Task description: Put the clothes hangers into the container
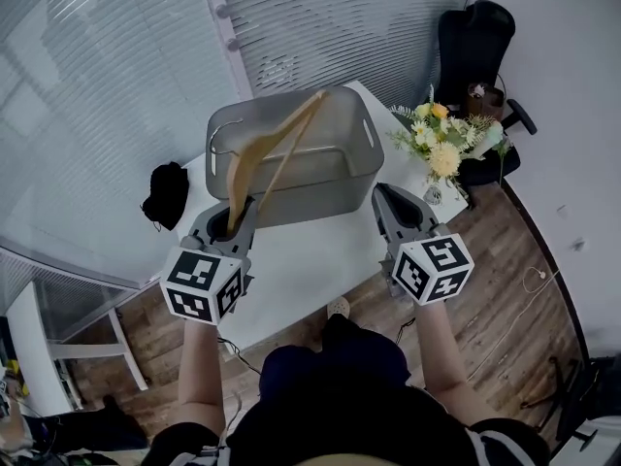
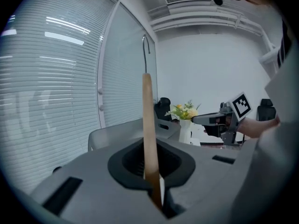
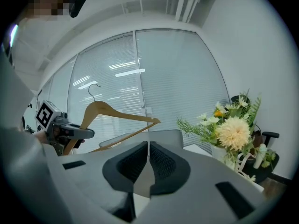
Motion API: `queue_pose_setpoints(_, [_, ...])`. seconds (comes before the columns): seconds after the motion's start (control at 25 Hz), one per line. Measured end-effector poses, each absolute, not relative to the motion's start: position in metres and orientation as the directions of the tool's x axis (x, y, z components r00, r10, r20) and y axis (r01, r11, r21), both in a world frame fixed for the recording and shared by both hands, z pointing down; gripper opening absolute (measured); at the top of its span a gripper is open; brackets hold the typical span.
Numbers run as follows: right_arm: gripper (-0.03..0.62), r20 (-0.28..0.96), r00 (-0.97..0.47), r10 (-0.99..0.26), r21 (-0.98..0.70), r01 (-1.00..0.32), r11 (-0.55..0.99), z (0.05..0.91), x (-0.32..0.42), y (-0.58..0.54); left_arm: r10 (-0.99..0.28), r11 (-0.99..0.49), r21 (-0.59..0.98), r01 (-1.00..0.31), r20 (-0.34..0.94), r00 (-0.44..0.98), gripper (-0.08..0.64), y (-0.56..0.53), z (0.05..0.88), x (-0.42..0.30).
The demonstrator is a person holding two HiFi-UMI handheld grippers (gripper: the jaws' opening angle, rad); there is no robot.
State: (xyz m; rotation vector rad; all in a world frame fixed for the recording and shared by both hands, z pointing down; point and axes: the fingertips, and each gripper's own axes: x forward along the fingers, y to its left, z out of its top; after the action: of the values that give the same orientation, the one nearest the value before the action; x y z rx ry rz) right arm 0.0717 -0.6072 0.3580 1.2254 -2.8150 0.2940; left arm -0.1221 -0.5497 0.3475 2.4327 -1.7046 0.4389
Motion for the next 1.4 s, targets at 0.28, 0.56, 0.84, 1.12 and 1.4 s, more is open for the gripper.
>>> queue_pose_setpoints(0.28, [0.037,0.094,-0.706,-0.702,-0.139,-0.708,0.693,0.347,0.062,-0.628,-0.865,-0.393,-0.180,-0.902,0.405,0.296,0.017,-0.579,0.339,-0.139])
queue_pose_setpoints(0.56, [0.037,0.089,-0.730,-0.678,-0.134,-0.683,0.718,0.343,0.056,-0.648,-0.783,-0.498,-0.288,-0.818,0.555,0.282,0.017,-0.607,0.344,-0.147])
queue_pose_setpoints(0.84, [0.037,0.090,-0.757,-0.648,-0.125,-0.654,0.746,0.340,0.050,-0.670,-0.682,-0.608,-0.336,-0.719,0.685,0.257,0.017,-0.641,0.367,-0.149])
queue_pose_setpoints(1.12, [0.037,0.098,-0.774,-0.626,-0.119,-0.634,0.764,0.343,0.047,-0.681,-0.537,-0.691,-0.221,-0.689,0.795,0.283,0.017,-0.657,0.398,-0.143])
queue_pose_setpoints(1.4, [0.037,0.106,-0.782,-0.614,-0.117,-0.623,0.773,0.351,0.047,-0.685,-0.399,-0.723,-0.074,-0.686,0.856,0.329,0.017,-0.665,0.419,-0.133])
